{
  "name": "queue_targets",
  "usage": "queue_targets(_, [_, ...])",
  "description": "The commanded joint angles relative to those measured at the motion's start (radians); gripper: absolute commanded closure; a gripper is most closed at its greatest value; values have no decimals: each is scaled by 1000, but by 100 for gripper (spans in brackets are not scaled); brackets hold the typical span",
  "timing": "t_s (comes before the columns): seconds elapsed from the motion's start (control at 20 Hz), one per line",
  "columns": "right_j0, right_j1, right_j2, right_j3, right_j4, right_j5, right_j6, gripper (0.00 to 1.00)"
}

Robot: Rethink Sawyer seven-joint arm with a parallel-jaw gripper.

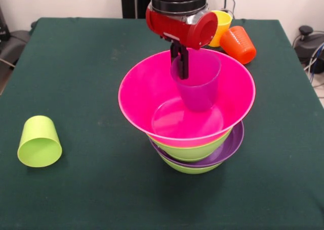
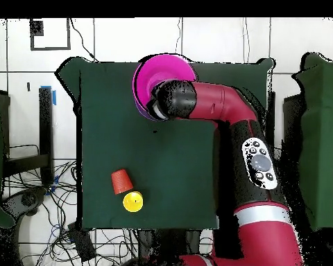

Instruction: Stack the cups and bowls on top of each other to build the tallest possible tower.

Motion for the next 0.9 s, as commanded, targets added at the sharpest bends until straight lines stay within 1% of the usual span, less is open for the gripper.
queue_targets(0.05, [-14,28,97,-54,-78,118,-297,100])
queue_targets(0.9, [-20,45,113,-104,-95,160,-315,100])
